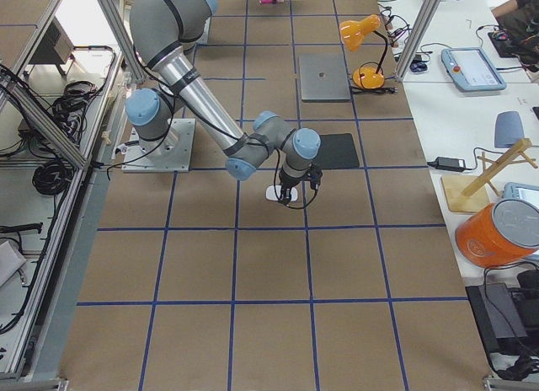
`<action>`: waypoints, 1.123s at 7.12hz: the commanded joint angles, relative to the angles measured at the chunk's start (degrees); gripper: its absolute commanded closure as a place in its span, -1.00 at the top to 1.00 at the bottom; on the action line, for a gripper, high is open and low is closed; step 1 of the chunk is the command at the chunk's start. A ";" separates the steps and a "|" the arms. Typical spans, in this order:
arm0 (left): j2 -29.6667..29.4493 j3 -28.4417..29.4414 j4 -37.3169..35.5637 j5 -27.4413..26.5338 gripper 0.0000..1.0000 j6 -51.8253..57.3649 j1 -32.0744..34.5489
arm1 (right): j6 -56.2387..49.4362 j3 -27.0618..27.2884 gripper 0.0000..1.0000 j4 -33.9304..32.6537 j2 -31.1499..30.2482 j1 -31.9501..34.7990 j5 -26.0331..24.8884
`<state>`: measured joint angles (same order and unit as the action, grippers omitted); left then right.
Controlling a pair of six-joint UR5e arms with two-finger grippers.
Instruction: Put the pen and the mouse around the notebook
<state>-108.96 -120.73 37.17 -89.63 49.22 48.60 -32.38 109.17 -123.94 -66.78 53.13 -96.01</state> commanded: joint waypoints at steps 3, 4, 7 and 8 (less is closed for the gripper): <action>1.81 0.66 2.79 -0.37 -1.00 -2.61 0.53 | 12.04 -12.81 -0.96 12.65 -2.22 13.18 0.73; 3.39 0.41 5.60 -0.37 -1.00 -11.51 1.31 | 14.86 -14.41 -0.96 12.06 0.40 16.53 1.95; 7.53 -0.56 9.67 -0.46 -1.00 -36.12 10.87 | 15.68 -26.44 -0.93 13.45 11.29 24.39 2.58; 8.06 -2.13 9.41 -0.37 -1.00 -43.34 13.60 | 15.42 -26.47 -0.88 13.64 11.84 24.48 2.58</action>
<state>-101.86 -121.43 46.45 -90.06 15.34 58.50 -16.86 84.38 -111.09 -57.02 76.82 -93.47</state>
